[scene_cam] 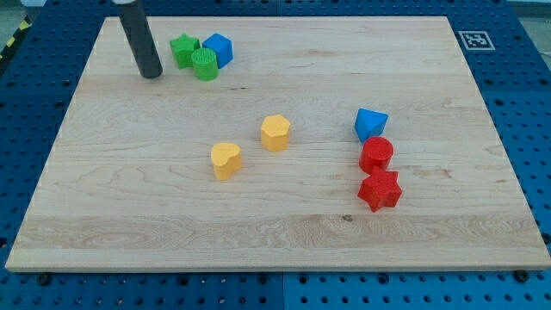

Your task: Separate the blue cube from the green blocks

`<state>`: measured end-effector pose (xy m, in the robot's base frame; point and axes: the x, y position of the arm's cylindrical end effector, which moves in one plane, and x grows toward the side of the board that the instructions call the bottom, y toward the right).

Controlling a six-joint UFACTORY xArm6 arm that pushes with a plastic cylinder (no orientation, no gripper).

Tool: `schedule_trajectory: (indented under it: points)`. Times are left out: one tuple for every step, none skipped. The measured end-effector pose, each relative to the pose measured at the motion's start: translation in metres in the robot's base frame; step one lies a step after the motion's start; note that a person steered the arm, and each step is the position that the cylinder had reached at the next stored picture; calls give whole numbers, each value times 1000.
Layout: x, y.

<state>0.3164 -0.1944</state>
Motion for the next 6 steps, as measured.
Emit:
schedule_trajectory:
  points:
    - [-8,38]
    - [-8,93]
    - [-16,115]
    - [-18,94]
    - [-22,70]
    - [-39,76]
